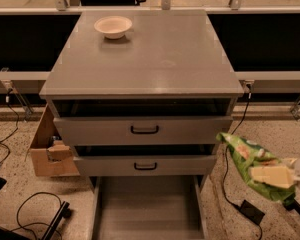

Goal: Place green rice chip bag into bottom drawer

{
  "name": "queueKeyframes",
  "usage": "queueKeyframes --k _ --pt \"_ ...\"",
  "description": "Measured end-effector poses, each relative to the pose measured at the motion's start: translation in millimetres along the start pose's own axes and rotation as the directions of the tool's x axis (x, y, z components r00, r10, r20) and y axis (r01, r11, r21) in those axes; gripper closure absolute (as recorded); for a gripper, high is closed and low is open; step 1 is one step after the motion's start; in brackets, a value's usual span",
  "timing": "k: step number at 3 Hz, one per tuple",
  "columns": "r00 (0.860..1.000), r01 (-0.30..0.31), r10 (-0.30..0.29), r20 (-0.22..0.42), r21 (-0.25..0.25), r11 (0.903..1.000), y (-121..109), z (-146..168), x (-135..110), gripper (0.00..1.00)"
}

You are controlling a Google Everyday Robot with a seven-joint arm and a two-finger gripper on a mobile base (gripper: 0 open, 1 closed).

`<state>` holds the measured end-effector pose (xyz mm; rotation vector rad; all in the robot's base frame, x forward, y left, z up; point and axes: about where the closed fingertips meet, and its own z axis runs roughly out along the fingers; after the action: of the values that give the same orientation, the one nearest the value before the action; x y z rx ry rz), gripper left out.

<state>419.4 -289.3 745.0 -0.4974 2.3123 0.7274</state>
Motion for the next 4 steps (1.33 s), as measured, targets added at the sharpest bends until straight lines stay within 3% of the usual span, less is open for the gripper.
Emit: queueKeyframes --k 1,2,3,4 --pt "1.0 -0.015 0.014 -0.024 -0.022 0.9996 7 10 15 1.0" --pt "1.0 -0.014 0.013 -0.023 -0.022 0.9997 7 10 14 1.0" --pt "0.995 -0.065 0.061 -0.081 -0.054 0.9964 0 49 38 1.0" --pt "0.979 -0.156 0.136 -0.152 -0.127 0.9796 -5 112 82 1.0"
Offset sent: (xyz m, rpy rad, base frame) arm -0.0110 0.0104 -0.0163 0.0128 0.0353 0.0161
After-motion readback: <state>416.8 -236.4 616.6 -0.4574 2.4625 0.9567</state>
